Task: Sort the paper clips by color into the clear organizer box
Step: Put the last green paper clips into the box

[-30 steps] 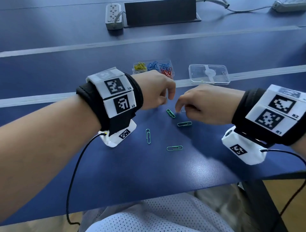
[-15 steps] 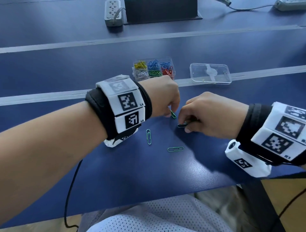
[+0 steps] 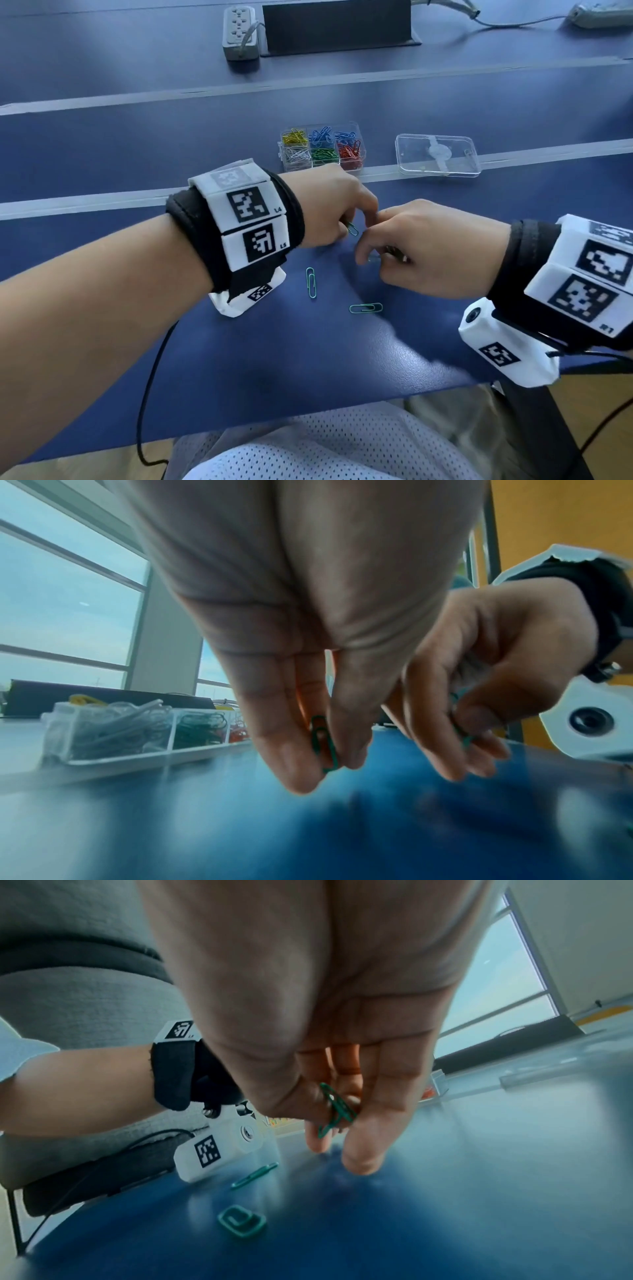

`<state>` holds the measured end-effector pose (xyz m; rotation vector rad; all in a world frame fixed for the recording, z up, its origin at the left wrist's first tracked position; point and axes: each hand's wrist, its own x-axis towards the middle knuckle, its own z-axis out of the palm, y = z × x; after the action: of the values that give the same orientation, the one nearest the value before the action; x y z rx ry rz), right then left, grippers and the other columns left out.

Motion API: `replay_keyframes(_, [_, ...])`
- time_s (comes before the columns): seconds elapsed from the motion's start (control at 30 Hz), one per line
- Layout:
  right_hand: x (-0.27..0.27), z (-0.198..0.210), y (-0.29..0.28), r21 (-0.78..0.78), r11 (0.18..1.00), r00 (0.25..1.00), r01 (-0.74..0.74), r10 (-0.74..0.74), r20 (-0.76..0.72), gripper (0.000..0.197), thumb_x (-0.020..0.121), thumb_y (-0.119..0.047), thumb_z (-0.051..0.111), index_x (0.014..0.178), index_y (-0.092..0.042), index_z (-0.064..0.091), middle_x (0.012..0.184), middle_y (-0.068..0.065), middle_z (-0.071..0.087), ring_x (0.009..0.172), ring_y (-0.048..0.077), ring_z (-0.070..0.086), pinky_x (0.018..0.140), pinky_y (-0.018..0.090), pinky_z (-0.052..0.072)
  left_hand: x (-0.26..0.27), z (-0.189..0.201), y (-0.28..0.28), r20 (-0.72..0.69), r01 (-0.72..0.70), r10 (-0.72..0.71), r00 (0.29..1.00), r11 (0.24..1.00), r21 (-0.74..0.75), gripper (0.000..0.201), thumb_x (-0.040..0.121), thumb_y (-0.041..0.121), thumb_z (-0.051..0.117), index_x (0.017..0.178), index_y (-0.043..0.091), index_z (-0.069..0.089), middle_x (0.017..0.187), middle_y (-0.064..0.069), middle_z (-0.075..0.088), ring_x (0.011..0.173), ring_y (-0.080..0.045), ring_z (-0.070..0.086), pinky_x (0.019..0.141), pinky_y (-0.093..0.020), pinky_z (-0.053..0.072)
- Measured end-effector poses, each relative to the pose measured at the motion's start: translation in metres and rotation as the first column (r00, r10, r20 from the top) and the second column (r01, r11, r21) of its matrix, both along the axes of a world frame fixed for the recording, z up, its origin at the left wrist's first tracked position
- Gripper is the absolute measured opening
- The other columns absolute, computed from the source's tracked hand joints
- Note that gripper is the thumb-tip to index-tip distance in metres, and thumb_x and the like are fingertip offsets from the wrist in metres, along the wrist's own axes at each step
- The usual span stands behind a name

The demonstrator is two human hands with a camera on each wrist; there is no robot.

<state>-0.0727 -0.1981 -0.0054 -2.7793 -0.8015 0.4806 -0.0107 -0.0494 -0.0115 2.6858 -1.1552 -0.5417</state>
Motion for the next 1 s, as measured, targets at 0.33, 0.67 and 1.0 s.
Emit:
replay_keyframes(0.33, [-0.011,-0.003,0.009,0.070,0.997,0.989,0.039,-0.028,-0.146,0.009,0.076,-0.023,0.056,0.076,-0.025,0.065,0.070,-0.009,0.065,0.066,0.008,0.055,0.071,0.022,0.049,-0.019,0.010,0.028,-0.117,-0.153,0.153,0.981,0.988,0.012,0.017,0.073,0.018,0.054,0.075,0.029,0.067,0.059,0.012,0.060,0.055,0.006,0.053,0.061,-0.018,0.045])
replay_keyframes(0.67, [-0.015,-0.001,0.023,-0.154,0.981,0.993,-0.118,0.112,-0.047,0.025,0.087,-0.023,0.048,0.107,-0.032,0.062,0.104,-0.003,0.062,0.091,0.023,0.056,0.075,0.027,0.043,-0.024,0.002,0.036,-0.141,-0.046,0.065,0.988,0.989,0.138,0.026,0.070,0.028,0.078,0.095,0.030,0.073,0.097,0.007,0.068,0.076,-0.008,0.056,0.079,-0.022,0.049])
replay_keyframes(1.0, [0.040,0.019,0.026,-0.097,0.991,0.994,0.091,-0.084,0.074,0.029,0.076,-0.015,0.057,0.096,-0.026,0.074,0.056,-0.016,0.050,0.069,0.014,0.050,0.069,0.015,0.035,-0.026,-0.001,0.038,-0.158,0.011,0.006,0.987,0.994,0.110,0.017,0.074,0.021,0.076,0.090,0.021,0.076,0.093,0.005,0.067,0.077,-0.011,0.057,0.076,-0.024,0.049])
